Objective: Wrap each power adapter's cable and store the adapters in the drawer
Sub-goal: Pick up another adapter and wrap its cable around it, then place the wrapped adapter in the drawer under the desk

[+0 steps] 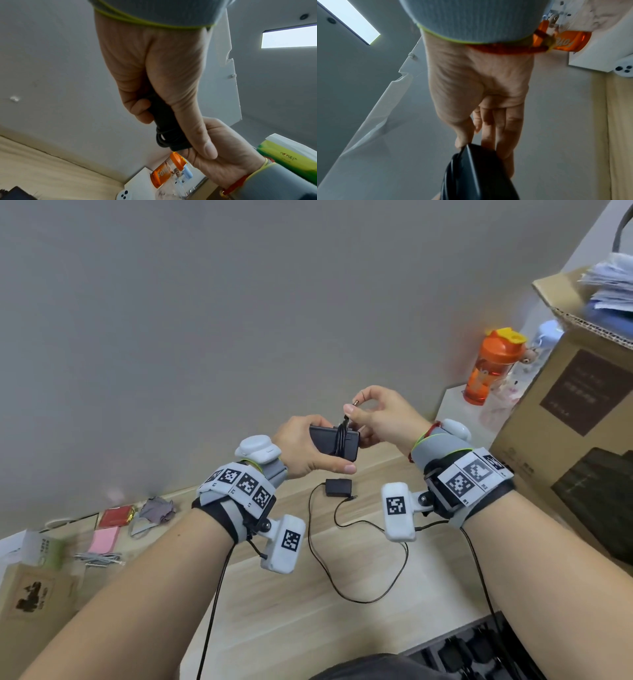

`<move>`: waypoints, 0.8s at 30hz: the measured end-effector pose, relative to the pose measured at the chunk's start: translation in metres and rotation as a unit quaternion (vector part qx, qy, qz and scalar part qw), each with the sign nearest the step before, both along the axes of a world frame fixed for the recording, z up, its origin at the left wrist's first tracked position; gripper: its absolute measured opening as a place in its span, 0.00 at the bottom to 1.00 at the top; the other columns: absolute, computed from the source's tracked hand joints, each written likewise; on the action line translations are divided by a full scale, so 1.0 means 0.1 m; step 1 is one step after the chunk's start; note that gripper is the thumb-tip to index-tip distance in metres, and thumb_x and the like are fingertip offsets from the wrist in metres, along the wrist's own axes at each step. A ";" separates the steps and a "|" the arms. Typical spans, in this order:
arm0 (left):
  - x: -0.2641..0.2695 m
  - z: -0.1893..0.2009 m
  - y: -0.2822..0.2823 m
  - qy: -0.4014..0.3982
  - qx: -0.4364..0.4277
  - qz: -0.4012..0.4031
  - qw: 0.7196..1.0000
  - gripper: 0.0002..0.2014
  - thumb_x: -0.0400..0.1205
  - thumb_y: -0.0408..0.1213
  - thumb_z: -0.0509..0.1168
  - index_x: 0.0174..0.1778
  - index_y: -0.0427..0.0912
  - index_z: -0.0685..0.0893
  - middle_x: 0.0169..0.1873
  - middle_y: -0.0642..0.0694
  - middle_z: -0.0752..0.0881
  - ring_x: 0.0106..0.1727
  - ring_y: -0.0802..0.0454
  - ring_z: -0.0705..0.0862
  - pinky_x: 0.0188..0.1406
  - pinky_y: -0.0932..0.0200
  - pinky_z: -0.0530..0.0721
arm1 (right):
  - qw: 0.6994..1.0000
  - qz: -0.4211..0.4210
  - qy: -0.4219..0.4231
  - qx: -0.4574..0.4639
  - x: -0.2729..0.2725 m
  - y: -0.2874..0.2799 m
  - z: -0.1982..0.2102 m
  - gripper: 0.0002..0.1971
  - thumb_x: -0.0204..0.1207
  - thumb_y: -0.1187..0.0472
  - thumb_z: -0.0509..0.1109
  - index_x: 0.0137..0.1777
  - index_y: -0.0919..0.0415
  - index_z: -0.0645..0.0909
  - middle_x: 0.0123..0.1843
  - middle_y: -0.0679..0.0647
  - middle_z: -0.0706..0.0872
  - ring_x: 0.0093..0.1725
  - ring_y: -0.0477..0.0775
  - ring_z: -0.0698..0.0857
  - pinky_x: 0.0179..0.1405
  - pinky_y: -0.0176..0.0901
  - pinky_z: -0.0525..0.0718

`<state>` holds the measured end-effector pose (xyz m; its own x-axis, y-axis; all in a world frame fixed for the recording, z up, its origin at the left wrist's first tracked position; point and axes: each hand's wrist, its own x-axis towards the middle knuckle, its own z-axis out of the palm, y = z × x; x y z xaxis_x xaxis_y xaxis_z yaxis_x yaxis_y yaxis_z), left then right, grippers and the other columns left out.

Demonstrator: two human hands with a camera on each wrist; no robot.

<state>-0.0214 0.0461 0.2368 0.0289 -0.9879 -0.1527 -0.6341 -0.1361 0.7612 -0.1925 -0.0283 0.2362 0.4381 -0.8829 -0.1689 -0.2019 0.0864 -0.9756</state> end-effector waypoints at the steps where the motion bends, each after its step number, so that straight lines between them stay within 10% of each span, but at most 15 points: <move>1: -0.01 -0.05 0.01 0.005 0.008 -0.016 1.000 0.28 0.53 0.55 0.87 0.42 0.53 0.82 0.28 0.57 0.81 0.27 0.59 0.77 0.25 0.65 0.74 | 1.000 0.006 0.001 0.008 -0.03 0.03 -0.04 0.09 0.81 0.56 0.72 0.52 0.58 0.75 0.35 0.59 0.85 0.24 0.52 0.80 0.29 0.45 0.85; 15: -0.45 -0.91 0.01 0.083 0.079 -0.105 0.988 0.30 0.53 0.45 0.89 0.46 0.45 0.83 0.32 0.56 0.83 0.32 0.58 0.78 0.29 0.65 0.73 | 0.973 -0.119 0.050 0.190 -0.46 0.49 -0.64 0.04 0.78 0.64 0.68 0.51 0.58 0.80 0.22 0.49 0.77 0.22 0.52 0.77 0.36 0.43 0.86; 24: -0.91 -1.23 0.18 0.186 0.117 -0.055 0.974 0.22 0.66 0.37 0.84 0.48 0.41 0.80 0.31 0.48 0.84 0.27 0.55 0.81 0.27 0.61 0.81 | 0.967 -0.128 0.061 0.212 -0.86 0.89 -0.98 0.20 0.85 0.44 0.62 0.58 0.58 0.86 0.50 0.59 0.90 0.40 0.64 0.92 0.42 0.50 0.91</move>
